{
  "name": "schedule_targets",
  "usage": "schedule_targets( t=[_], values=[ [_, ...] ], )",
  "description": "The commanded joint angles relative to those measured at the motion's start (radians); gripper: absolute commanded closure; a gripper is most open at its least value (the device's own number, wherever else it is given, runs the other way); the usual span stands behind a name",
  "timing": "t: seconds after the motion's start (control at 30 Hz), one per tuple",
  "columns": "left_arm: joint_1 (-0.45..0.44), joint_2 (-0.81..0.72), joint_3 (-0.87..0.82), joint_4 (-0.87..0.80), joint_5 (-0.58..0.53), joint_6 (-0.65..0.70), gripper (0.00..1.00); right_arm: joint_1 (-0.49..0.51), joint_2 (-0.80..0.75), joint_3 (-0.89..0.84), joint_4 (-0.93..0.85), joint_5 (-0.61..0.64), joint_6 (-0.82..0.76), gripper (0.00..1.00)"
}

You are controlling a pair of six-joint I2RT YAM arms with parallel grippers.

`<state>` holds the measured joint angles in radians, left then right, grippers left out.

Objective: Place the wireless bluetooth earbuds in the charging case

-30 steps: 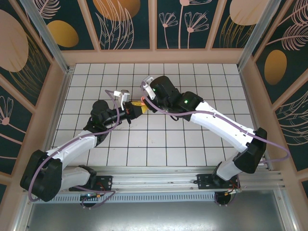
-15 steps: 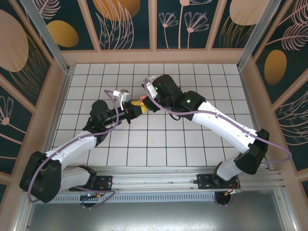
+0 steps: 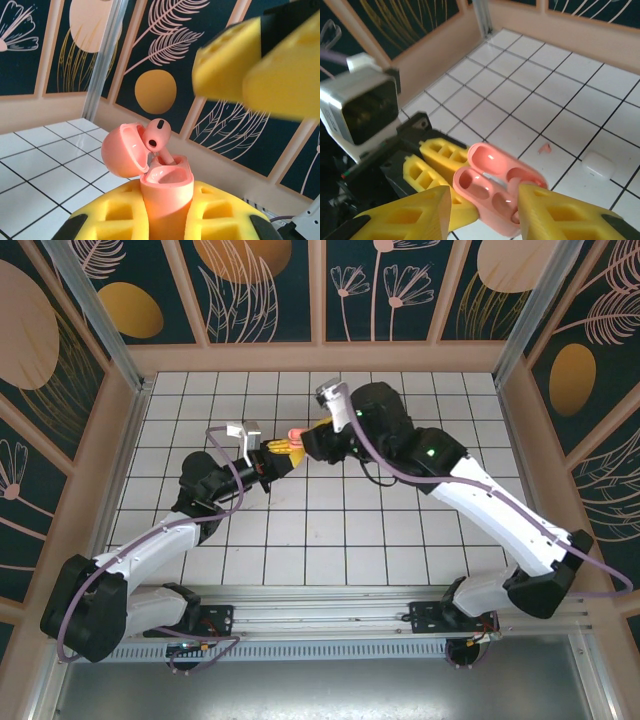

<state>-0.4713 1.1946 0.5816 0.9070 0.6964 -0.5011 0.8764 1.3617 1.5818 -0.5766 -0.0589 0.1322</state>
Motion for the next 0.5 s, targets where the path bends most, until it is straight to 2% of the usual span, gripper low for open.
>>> schedule_targets(
  t=[0.0,0.13,0.47],
  values=[
    [0.0,-0.017,0.018,0.077,0.013,0.045,1.0,-0.043,-0.047,0.01,0.049,-0.042,0.084,0.6],
    [0.0,-0.016,0.023,0.081,0.013,0.054,1.0,-0.084,-0.08,-0.036,0.097,-0.11,0.122,0.6],
    [0.0,-0.039,0.04,0.023,0.023,0.111,1.0,-0.088,-0.027,-0.03,0.033,-0.045,0.107,0.63]
  ],
)
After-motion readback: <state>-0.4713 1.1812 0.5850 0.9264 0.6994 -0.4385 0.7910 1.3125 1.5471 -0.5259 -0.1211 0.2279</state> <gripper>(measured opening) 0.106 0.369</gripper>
